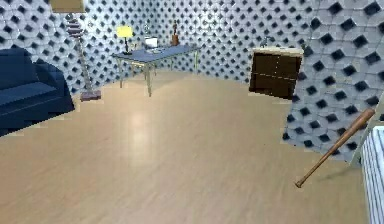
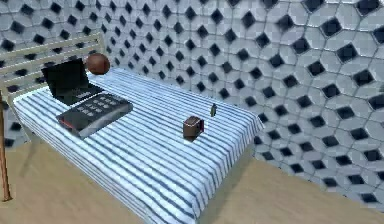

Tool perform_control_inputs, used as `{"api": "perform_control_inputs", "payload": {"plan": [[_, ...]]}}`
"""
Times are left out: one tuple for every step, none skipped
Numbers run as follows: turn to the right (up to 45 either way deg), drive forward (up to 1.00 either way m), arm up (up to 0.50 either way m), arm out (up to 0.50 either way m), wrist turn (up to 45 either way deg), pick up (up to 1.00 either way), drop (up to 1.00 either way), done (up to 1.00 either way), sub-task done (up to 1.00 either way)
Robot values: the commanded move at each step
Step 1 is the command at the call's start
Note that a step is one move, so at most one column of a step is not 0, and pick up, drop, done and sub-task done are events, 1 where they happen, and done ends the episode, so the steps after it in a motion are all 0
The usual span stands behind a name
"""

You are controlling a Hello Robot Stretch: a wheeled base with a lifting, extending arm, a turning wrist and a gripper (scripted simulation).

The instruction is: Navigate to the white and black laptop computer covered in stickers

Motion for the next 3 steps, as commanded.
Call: {"api": "perform_control_inputs", "payload": {"plan": [[0.0,1.00,0.00,0.00,0.0,0.00,0.00,0.00,0.00],[0.0,1.00,0.00,0.00,0.0,0.00,0.00,0.00,0.00],[0.0,1.00,0.00,0.00,0.0,0.00,0.00,0.00,0.00]]}}
